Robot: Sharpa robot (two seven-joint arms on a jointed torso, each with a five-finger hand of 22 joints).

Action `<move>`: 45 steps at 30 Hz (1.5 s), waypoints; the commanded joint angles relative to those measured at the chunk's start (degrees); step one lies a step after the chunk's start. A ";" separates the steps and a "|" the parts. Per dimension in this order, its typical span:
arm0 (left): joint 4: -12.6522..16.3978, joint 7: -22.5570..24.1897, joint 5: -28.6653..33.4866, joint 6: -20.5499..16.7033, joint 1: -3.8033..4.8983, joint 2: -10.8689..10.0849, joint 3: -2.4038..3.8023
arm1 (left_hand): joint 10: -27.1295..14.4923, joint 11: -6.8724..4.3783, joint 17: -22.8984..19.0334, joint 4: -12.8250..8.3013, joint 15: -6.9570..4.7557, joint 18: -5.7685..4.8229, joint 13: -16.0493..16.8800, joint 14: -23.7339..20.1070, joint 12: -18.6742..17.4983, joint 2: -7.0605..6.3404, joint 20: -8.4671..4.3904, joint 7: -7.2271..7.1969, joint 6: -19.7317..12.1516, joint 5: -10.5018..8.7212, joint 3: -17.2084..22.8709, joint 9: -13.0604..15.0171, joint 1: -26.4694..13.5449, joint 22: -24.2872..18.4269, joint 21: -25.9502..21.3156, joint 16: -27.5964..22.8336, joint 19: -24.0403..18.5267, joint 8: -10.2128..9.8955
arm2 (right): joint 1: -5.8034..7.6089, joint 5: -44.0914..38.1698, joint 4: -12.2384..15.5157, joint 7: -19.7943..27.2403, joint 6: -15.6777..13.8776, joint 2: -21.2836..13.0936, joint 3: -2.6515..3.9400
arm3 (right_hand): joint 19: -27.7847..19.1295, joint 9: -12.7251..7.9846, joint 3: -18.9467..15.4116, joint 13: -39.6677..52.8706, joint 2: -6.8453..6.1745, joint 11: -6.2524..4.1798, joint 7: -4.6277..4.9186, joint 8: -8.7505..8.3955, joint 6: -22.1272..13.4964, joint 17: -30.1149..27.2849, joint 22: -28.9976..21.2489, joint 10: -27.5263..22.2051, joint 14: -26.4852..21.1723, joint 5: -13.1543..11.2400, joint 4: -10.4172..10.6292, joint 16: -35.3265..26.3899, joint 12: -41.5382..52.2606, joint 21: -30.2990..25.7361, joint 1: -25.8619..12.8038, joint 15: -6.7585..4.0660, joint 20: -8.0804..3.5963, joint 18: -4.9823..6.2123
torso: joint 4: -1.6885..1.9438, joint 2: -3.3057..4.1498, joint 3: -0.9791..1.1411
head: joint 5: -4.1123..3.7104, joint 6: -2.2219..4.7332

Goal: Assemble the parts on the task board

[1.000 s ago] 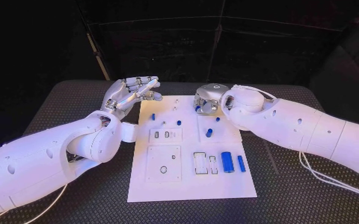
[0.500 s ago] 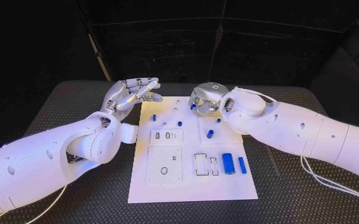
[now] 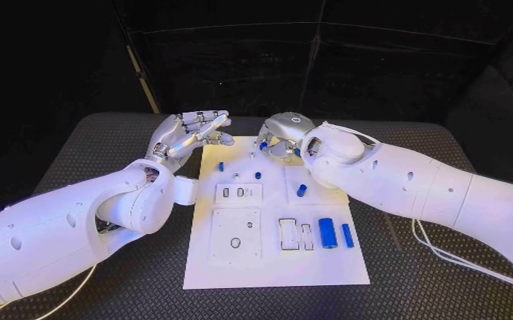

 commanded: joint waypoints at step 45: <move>0.28 -0.02 -0.28 0.88 0.11 -0.09 0.14 | -0.41 0.04 0.16 -0.53 0.29 0.16 -0.05 0.02 -0.53 0.36 0.01 0.32 0.23 0.23 0.01 -0.06 0.38 -0.07 0.11 -0.44 0.16 -0.32 | 1.62 -2.42 -7.59 -0.49 1.90 5.37 0.03 | -0.63 -0.04 1.82 0.08 -1.16 0.30 0.21 -0.18 -0.13 -0.07 -0.04 0.09 2.86 -0.75 0.70 0.38 -0.01 0.60 -1.23 0.43 0.33 -0.77 | 0.46 1.70 -0.33 | -0.14 0.10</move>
